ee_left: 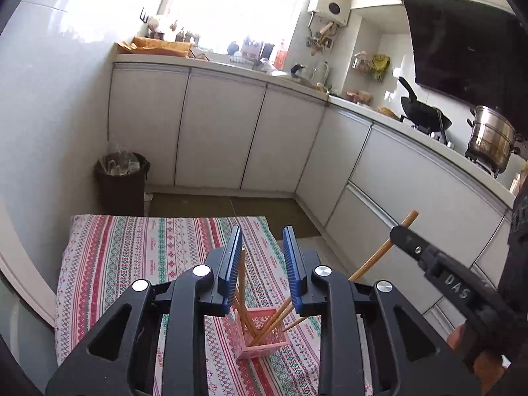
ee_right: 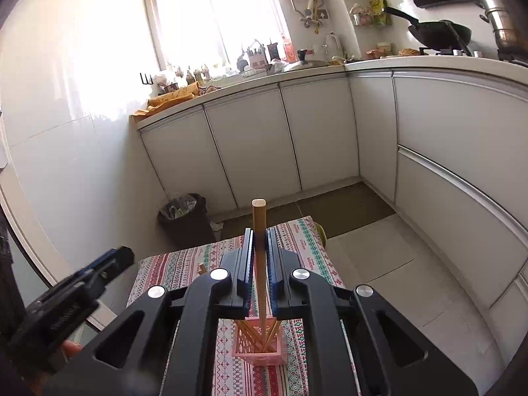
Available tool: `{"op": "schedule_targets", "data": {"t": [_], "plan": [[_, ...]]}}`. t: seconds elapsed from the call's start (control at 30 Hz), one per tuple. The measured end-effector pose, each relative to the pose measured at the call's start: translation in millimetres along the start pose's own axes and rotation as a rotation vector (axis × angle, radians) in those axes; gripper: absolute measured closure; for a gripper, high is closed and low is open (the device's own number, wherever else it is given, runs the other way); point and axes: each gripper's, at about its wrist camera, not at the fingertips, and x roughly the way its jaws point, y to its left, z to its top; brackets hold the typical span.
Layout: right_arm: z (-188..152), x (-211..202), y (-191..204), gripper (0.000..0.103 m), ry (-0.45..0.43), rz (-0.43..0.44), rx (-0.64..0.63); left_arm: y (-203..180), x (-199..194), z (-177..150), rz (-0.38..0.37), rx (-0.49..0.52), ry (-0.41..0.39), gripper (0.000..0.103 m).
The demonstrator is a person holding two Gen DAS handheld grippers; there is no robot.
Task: Organize utensils
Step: 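Lower the chopstick into the pink holder with the left gripper, then open the left gripper and withdraw from the pink holder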
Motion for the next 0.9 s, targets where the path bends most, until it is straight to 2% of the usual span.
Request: {"op": "schedule_targets", "data": {"t": [0.13, 0.33, 0.4, 0.43, 0.47, 0.5, 0.53, 0.57, 0.6, 0.67, 0.7, 0.83, 0.9], "plan": [[-4, 9, 4, 0.095, -0.003, 0.008, 0.000, 7, -25, 10, 0.013, -0.028, -0.082, 0.068], [-14, 27, 11, 0.095, 0.028, 0.011, 0.008, 14, -31, 11, 0.020, -0.030, -0.092, 0.068], [-18, 31, 14, 0.091, 0.039, 0.011, 0.003, 17, -30, 9, 0.019, -0.040, -0.084, 0.068], [-20, 32, 14, 0.086, 0.042, 0.007, 0.003, 19, -30, 8, 0.018, -0.047, -0.082, 0.068], [-20, 33, 15, 0.070, 0.043, 0.003, 0.003, 20, -30, 8, 0.020, -0.052, -0.081, 0.068], [-20, 32, 15, 0.060, 0.036, -0.003, 0.006, 22, -31, 7, 0.021, -0.054, -0.080, 0.068], [-19, 30, 15, 0.044, 0.020, -0.008, 0.015, 22, -31, 6, 0.022, -0.056, -0.078, 0.068], [-18, 27, 13, 0.037, 0.004, -0.013, 0.026, 22, -32, 7, 0.023, -0.056, -0.078, 0.067], [-16, 23, 12, 0.036, -0.012, -0.018, 0.034, 22, -33, 6, 0.025, -0.055, -0.079, 0.067], [-13, 18, 11, 0.025, -0.032, -0.039, 0.036, 21, -36, 6, 0.027, -0.057, -0.081, 0.065], [-12, 14, 10, 0.023, -0.044, -0.043, 0.040, 22, -37, 6, 0.025, -0.060, -0.079, 0.063], [-8, 1, 5, 0.014, -0.067, -0.072, 0.048, 17, -44, 3, 0.022, -0.063, -0.084, 0.049], [-8, -5, 1, 0.012, -0.068, -0.079, 0.052, 15, -48, 2, 0.019, -0.069, -0.092, 0.043]]}}
